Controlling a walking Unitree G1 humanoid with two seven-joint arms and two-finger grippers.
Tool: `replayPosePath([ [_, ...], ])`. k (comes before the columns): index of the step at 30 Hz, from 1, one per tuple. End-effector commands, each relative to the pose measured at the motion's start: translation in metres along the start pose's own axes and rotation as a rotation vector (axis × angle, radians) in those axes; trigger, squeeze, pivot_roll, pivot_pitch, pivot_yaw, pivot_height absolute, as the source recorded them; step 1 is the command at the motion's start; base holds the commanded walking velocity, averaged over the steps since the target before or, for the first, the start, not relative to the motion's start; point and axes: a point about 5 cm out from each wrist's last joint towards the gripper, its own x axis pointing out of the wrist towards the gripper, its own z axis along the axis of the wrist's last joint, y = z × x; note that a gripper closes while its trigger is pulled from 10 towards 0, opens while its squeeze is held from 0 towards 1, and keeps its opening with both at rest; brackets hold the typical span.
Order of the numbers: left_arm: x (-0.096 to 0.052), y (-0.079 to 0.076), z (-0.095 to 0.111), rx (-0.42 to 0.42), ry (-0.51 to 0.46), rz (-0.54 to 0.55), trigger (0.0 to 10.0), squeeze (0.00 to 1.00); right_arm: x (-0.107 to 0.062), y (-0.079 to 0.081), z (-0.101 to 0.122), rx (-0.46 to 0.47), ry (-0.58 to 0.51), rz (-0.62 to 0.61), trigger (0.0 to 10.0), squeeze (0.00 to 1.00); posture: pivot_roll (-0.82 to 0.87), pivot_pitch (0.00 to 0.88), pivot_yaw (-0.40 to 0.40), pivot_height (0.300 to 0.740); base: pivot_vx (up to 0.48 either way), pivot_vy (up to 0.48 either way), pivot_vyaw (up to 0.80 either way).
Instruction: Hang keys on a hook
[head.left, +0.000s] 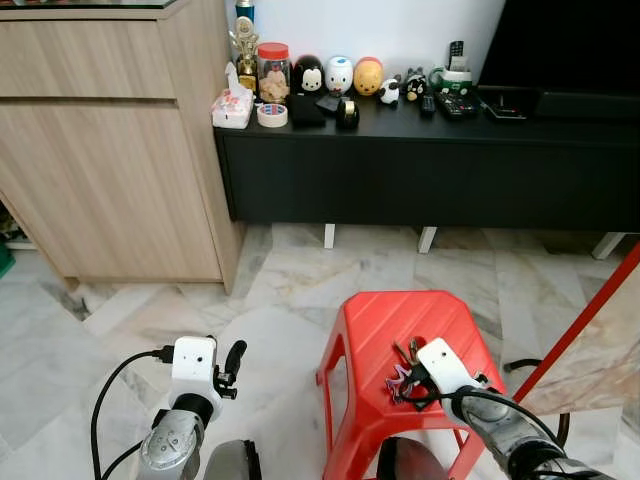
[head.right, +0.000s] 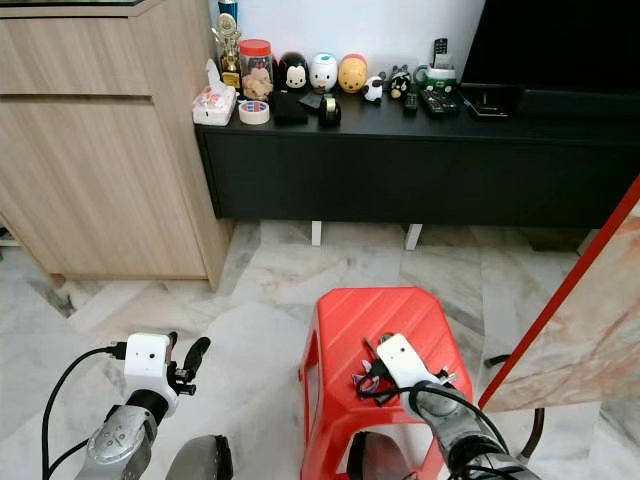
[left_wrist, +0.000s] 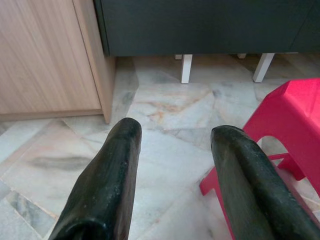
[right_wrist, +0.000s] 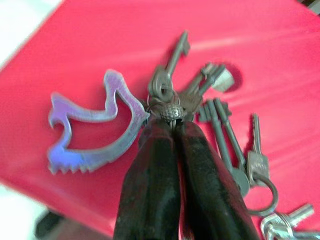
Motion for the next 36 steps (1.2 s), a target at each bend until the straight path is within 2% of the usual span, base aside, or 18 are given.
replayPosePath([
  [1, 0.001, -0.002, 0.002, 0.024, -0.007, -0.015, 10.0, 0.0, 0.0, -0.007, 0.012, 0.043, -0.069, -0.035, 0.0, 0.0, 0.14, 0.0, -0.059, 0.591, 0.0, 0.0, 0.0],
  [4, 0.002, -0.002, 0.002, 0.023, -0.005, -0.012, 10.0, 0.0, -0.001, -0.007, 0.012, 0.085, -0.108, -0.061, 0.0, 0.0, 0.13, 0.0, -0.061, 0.591, 0.0, 0.0, 0.0],
  [9, 0.003, -0.004, 0.002, 0.02, -0.005, -0.012, 10.0, 0.0, -0.002, -0.004, 0.012, 0.094, -0.148, -0.074, 0.0, 0.0, 0.13, 0.0, -0.066, 0.591, 0.0, 0.0, 0.0],
  [13, 0.002, -0.004, 0.001, 0.018, -0.006, -0.01, 10.0, 0.0, -0.004, -0.007, 0.017, 0.163, -0.223, -0.143, 0.0, 0.0, 0.13, 0.0, -0.066, 0.591, 0.0, 0.0, 0.0],
  [16, 0.003, -0.004, 0.001, 0.017, -0.005, -0.007, 10.0, 0.0, -0.008, -0.012, 0.021, 0.29, -0.311, -0.224, 0.0, 0.0, 0.12, 0.0, -0.073, 0.591, 0.0, 0.0, 0.0],
  [17, 0.003, -0.004, 0.001, 0.017, -0.005, -0.005, 10.0, 0.0, -0.01, -0.014, 0.024, 0.393, -0.372, -0.245, 0.0, 0.0, 0.12, 0.0, -0.073, 0.591, 0.0, 0.0, 0.0],
  [18, 0.003, -0.004, 0.001, 0.016, -0.006, -0.002, 10.0, 0.0, -0.013, -0.016, 0.029, 0.544, -0.46, -0.256, 0.0, 0.0, 0.12, 0.0, -0.073, 0.591, 0.0, 0.0, 0.0],
  [19, 0.003, -0.004, 0.001, 0.016, -0.006, -0.002, 10.0, 0.0, -0.013, -0.016, 0.029, 0.544, -0.46, -0.256, 0.0, 0.0, 0.12, 0.0, -0.073, 0.591, 0.0, 0.0, 0.0],
  [21, 0.003, -0.003, 0.0, 0.015, -0.006, 0.0, 10.0, 0.0, -0.016, -0.017, 0.032, 0.652, -0.526, -0.254, 0.0, 0.0, 0.12, 0.0, -0.078, 0.591, 0.0, 0.0, 0.0],
  [22, 0.003, -0.003, 0.0, 0.015, -0.005, 0.001, 10.0, 0.0, -0.018, -0.017, 0.035, 0.655, -0.558, -0.252, 0.4, 0.0, 0.11, 0.0, -0.078, 0.591, 0.0, 0.0, 0.0],
  [23, 0.004, -0.003, -0.001, 0.015, -0.004, 0.002, 10.0, 0.0, -0.021, -0.015, 0.04, 0.619, -0.595, -0.248, 10.0, 0.0, 0.11, 0.0, -0.078, 0.591, 0.0, 0.0, 0.0],
  [30, 0.006, -0.003, -0.002, 0.011, -0.001, 0.008, 10.0, 0.0, -0.023, -0.014, 0.041, 0.608, -0.608, -0.253, 10.0, 0.0, 0.1, 0.0, -0.084, 0.591, 0.0, 0.0, 0.0],
  [32, 0.008, -0.003, -0.002, 0.008, -0.002, 0.014, 10.0, 0.0, -0.021, -0.017, 0.033, 0.593, -0.548, -0.276, 10.0, 0.0, 0.1, 0.0, -0.089, 0.601, 0.0, 0.0, 0.0],
  [36, 0.008, -0.003, -0.003, 0.006, -0.003, 0.019, 10.0, 0.0, -0.021, -0.017, 0.029, 0.592, -0.53, -0.267, 10.0, 0.0, 0.11, 0.0, -0.094, 0.621, 0.0, 0.0, 0.0],
])
